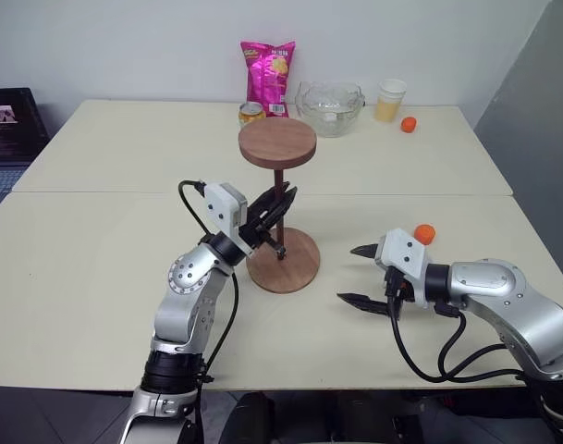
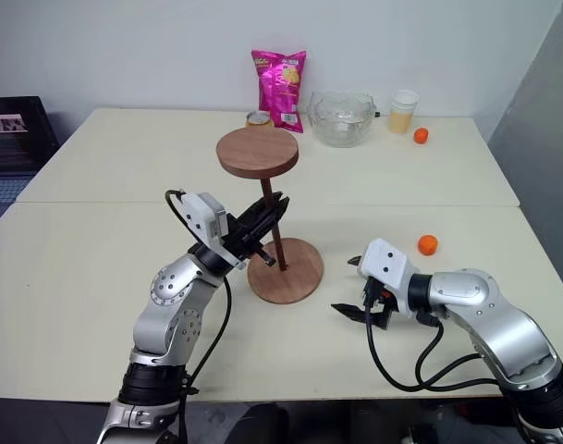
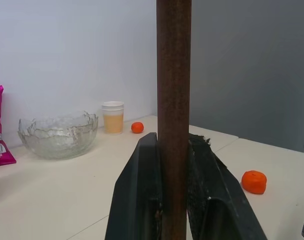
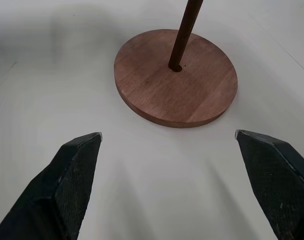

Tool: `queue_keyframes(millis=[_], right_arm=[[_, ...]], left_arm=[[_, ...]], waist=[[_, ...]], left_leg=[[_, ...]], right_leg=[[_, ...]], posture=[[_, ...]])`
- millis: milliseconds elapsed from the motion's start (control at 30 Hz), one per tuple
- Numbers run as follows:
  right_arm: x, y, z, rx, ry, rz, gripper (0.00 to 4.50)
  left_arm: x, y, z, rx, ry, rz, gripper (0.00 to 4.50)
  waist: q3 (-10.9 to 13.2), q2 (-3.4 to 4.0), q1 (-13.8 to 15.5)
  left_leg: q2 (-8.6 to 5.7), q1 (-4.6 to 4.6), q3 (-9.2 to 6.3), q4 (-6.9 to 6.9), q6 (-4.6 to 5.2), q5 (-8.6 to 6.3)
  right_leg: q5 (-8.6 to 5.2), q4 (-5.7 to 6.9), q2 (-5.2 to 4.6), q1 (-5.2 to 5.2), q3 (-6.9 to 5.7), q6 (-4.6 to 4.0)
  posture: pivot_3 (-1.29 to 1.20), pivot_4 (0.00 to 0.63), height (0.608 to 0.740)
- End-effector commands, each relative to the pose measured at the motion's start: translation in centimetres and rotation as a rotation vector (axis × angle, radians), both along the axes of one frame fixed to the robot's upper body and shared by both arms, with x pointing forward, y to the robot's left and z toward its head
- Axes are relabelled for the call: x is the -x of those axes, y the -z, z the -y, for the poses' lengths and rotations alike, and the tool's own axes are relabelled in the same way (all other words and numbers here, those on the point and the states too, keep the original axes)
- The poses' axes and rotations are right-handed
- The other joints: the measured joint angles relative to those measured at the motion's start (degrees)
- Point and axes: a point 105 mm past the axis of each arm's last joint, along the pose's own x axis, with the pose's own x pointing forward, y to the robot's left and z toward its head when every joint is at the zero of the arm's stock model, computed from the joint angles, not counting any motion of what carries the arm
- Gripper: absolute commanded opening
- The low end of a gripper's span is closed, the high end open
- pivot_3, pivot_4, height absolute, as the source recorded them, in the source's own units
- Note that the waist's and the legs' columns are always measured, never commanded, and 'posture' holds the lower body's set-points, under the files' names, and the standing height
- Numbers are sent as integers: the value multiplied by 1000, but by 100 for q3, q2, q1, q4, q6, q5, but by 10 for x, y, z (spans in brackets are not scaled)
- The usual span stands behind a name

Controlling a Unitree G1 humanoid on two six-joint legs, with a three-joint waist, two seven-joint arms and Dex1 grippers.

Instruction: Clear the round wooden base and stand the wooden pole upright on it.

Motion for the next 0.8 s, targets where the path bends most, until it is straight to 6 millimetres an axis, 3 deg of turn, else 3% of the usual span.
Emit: queue_keyframes(millis=[33,800], right_arm=[[4,-12,-3,-16,-20,50,4500],[5,-10,-4,-15,-22,43,4500]], left_arm=[[-5,5,2,-14,-7,-14,264],[0,7,10,-18,51,-22,263]], waist=[[0,0,0],[0,0,2]], left_leg=[[0,0,0,0,0,0],[0,0,0,3,0,0]], right_leg=[[0,0,0,0,0,0],[0,2,0,1,0,0]], posture=[[0,150,740],[0,150,740]])
